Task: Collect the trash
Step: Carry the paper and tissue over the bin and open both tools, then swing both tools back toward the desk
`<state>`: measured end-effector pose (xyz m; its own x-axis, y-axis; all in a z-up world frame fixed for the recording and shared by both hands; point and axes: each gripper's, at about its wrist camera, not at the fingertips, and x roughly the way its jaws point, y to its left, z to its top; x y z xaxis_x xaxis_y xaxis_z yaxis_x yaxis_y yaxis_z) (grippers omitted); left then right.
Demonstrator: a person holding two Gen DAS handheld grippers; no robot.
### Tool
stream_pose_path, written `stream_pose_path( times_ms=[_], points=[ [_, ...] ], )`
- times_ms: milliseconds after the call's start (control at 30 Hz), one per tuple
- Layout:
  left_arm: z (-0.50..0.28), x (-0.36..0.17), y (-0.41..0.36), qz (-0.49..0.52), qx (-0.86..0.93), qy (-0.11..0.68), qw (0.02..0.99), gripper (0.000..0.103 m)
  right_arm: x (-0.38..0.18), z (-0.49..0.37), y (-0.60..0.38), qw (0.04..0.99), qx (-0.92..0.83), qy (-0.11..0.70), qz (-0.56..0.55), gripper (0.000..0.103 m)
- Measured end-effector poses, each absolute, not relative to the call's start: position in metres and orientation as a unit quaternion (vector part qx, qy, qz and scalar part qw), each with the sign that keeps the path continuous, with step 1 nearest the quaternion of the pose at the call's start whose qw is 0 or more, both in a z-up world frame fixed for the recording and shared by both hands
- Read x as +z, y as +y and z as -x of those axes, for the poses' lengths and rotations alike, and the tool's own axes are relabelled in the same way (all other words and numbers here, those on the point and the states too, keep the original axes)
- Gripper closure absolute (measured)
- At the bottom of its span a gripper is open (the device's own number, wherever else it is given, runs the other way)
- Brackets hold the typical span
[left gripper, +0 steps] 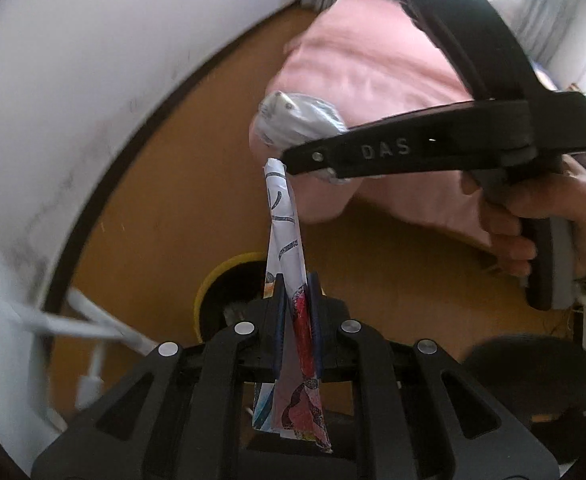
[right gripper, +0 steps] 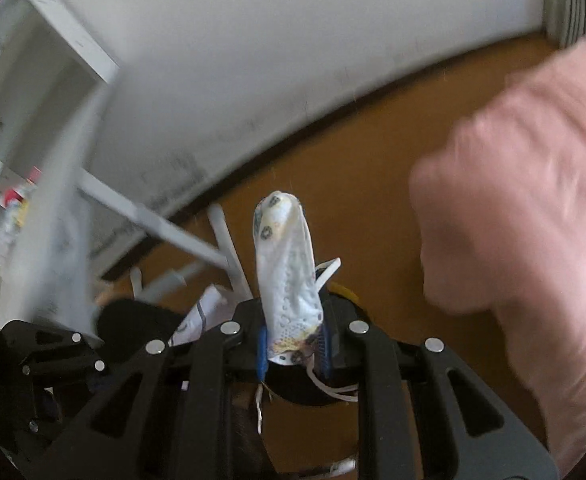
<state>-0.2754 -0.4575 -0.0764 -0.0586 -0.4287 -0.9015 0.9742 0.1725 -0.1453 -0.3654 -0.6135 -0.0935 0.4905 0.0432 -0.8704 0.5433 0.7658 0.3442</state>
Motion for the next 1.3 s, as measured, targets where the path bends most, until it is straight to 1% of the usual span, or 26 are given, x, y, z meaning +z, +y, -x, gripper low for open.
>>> stream_pose_path(
  times_ms=[33, 67, 100, 200, 233, 300, 367, 467, 533, 700, 733, 767, 800, 833, 867, 933, 1000, 1100, 1133, 1200, 1233, 1300],
  points=[
    [0.276, -0.095, -0.461, -0.3, -0.558, 0.469, 0.616, 0.093, -0.115, 0.367, -0.615, 0.796, -0.153, 0.493, -0.315, 0.084],
    [0.273, -0.125, -0.465, -0.301, -0.539, 0.495, 0.611, 0.093, -0.144, 0.368, -0.617, 0.78, -0.144, 0.509, -0.334, 0.084],
    [0.269, -0.14, -0.468, -0.298, -0.53, 0.508, 0.61, 0.093, -0.163, 0.368, -0.618, 0.77, -0.138, 0.517, -0.347, 0.084],
    [0.249, -0.196, -0.468, -0.255, -0.497, 0.573, 0.6, 0.093, -0.225, 0.367, -0.612, 0.734, -0.128, 0.557, -0.367, 0.084],
    [0.244, -0.215, -0.469, -0.253, -0.481, 0.586, 0.601, 0.093, -0.242, 0.365, -0.609, 0.721, -0.132, 0.573, -0.366, 0.084],
    [0.243, -0.235, -0.472, -0.249, -0.467, 0.599, 0.602, 0.093, -0.265, 0.363, -0.605, 0.707, -0.128, 0.585, -0.375, 0.084],
    [0.237, -0.246, -0.477, -0.225, -0.452, 0.623, 0.597, 0.093, -0.28, 0.361, -0.602, 0.696, -0.126, 0.593, -0.385, 0.084],
    [0.232, -0.248, -0.476, -0.216, -0.446, 0.636, 0.592, 0.093, -0.294, 0.36, -0.597, 0.684, -0.12, 0.598, -0.4, 0.084],
    [0.242, -0.249, -0.469, -0.221, -0.444, 0.636, 0.592, 0.093, -0.295, 0.356, -0.595, 0.679, -0.12, 0.606, -0.396, 0.084],
    [0.237, -0.25, -0.469, -0.217, -0.446, 0.636, 0.591, 0.093, -0.296, 0.349, -0.599, 0.672, -0.12, 0.604, -0.41, 0.084],
    [0.234, -0.249, -0.468, -0.215, -0.446, 0.636, 0.592, 0.09, -0.295, 0.348, -0.599, 0.674, -0.12, 0.602, -0.411, 0.08],
    [0.233, -0.25, -0.468, -0.212, -0.443, 0.637, 0.594, 0.084, -0.293, 0.348, -0.6, 0.675, -0.121, 0.598, -0.416, 0.072],
    [0.231, -0.251, -0.468, -0.209, -0.434, 0.64, 0.598, 0.053, -0.291, 0.351, -0.604, 0.673, -0.124, 0.597, -0.419, 0.039],
    [0.229, -0.251, -0.467, -0.206, -0.426, 0.64, 0.605, 0.014, -0.288, 0.354, -0.609, 0.675, -0.133, 0.59, -0.424, 0.012],
    [0.228, -0.248, -0.465, -0.197, -0.419, 0.632, 0.622, 0.008, -0.284, 0.355, -0.612, 0.68, -0.138, 0.581, -0.425, 0.011],
    [0.23, -0.246, -0.465, -0.186, -0.425, 0.623, 0.63, 0.007, -0.274, 0.36, -0.621, 0.685, -0.153, 0.575, -0.422, 0.011],
    [0.236, -0.247, -0.469, -0.189, -0.436, 0.635, 0.609, 0.007, -0.266, 0.367, -0.629, 0.685, -0.177, 0.573, -0.413, 0.011],
    [0.257, -0.234, -0.478, -0.191, -0.471, 0.622, 0.595, 0.007, -0.234, 0.387, -0.647, 0.693, -0.255, 0.568, -0.363, 0.011],
    [0.266, -0.228, -0.481, -0.193, -0.49, 0.612, 0.59, 0.007, -0.22, 0.395, -0.651, 0.701, -0.283, 0.557, -0.344, 0.011],
    [0.294, -0.203, -0.493, -0.212, -0.542, 0.587, 0.563, 0.006, -0.172, 0.416, -0.655, 0.732, -0.359, 0.51, -0.273, 0.01],
    [0.304, -0.192, -0.496, -0.215, -0.562, 0.575, 0.554, 0.006, -0.145, 0.425, -0.653, 0.747, -0.391, 0.484, -0.234, 0.007],
    [0.328, -0.147, -0.498, -0.207, -0.615, 0.533, 0.542, 0.006, -0.105, 0.437, -0.646, 0.759, -0.44, 0.444, -0.181, 0.007]
  ],
)
